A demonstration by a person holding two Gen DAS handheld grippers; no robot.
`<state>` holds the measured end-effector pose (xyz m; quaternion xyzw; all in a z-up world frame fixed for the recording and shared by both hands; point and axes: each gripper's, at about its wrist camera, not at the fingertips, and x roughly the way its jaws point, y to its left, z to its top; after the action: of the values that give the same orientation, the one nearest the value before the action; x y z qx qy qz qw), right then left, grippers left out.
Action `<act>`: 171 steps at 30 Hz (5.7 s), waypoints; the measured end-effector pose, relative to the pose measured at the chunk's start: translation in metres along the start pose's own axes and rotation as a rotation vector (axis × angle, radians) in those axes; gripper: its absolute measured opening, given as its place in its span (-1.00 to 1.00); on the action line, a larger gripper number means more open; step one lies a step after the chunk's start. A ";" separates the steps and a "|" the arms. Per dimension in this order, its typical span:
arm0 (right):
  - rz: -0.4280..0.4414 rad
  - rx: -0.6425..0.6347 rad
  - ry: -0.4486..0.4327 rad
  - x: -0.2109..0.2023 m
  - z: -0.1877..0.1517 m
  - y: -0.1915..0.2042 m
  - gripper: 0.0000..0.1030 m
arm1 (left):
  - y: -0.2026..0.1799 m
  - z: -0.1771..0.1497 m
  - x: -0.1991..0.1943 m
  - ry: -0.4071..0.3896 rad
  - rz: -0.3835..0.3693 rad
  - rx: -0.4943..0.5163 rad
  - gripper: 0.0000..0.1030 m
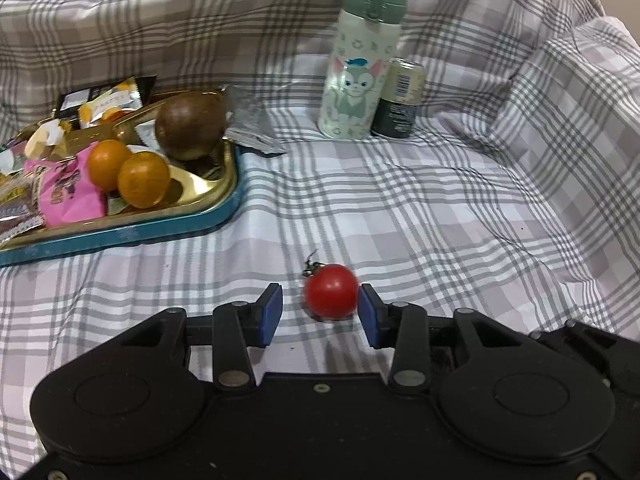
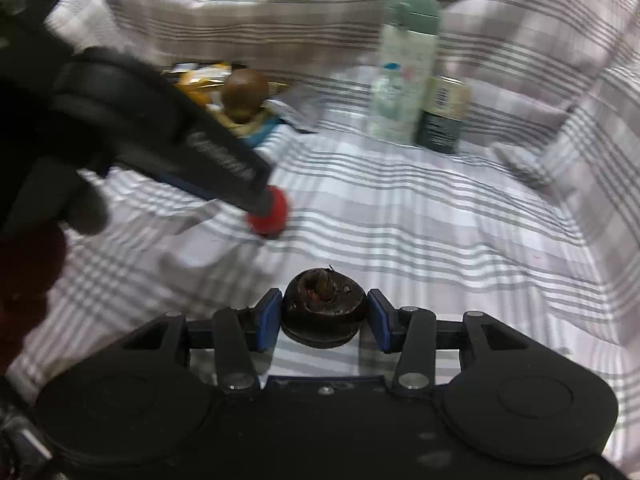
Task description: Organize fruits
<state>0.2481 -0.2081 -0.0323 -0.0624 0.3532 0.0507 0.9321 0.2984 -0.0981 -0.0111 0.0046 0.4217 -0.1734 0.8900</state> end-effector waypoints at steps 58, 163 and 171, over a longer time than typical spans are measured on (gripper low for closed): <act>0.058 0.086 -0.177 -0.066 -0.025 -0.003 -0.08 | 0.023 -0.142 -0.173 -0.069 0.210 -0.160 -0.19; 0.015 0.237 0.029 -0.258 -0.152 0.055 -0.03 | -0.053 -0.237 -0.249 -0.103 0.313 -0.101 -0.18; 0.008 0.265 0.044 -0.257 -0.155 0.053 0.00 | -0.054 -0.239 -0.250 -0.098 0.312 -0.105 -0.18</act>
<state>-0.0522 -0.1923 0.0190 0.0617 0.3775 0.0056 0.9239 -0.0436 -0.0358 0.0300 0.0152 0.3802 -0.0110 0.9247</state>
